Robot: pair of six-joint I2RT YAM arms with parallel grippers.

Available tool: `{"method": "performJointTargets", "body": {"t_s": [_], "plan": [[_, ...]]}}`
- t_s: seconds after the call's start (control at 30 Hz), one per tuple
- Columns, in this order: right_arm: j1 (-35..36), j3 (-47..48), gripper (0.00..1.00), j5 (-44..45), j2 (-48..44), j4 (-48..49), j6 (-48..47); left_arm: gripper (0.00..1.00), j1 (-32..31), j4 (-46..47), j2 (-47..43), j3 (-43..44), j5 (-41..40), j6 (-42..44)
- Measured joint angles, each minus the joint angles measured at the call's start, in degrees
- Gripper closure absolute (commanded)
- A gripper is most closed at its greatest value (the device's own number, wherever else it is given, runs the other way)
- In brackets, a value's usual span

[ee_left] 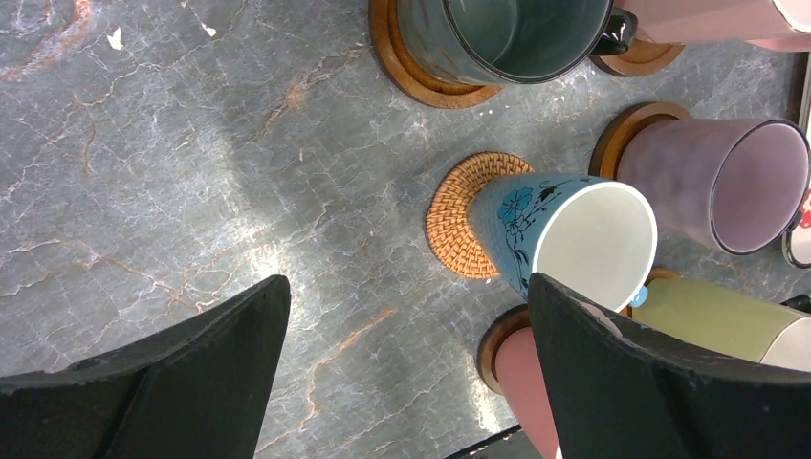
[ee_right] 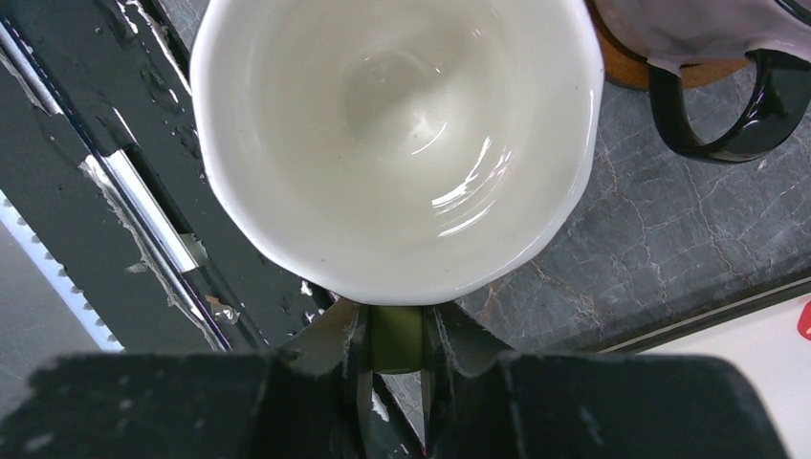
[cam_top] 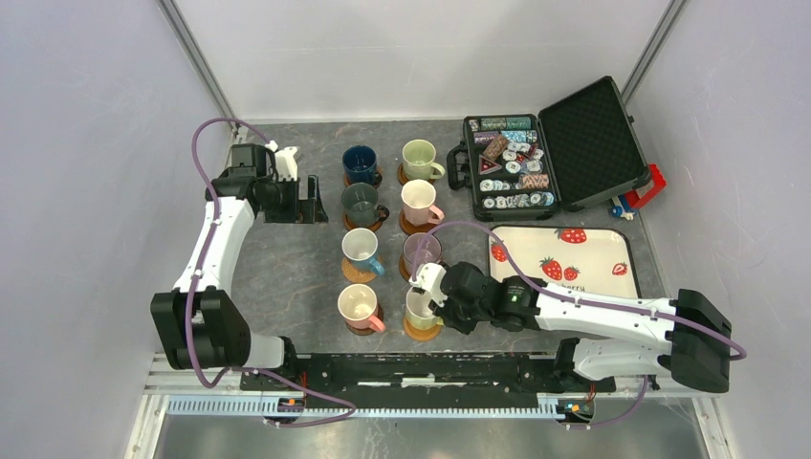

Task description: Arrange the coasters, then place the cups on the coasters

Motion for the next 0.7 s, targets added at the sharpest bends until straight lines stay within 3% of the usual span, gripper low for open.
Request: {"method": "performJointTargets", "body": {"t_s": [0.63,0.7], "plan": [[2.1,-0.4,1.0,0.6,-1.2,-1.1,-0.3,0.0,0.0,0.1,0.9,-0.2,0.0,0.0],[2.1,-0.5,0.96,0.8,-1.2,-1.0,-0.3,0.0,0.0,0.1,0.9,-0.2,0.0,0.0]]}}
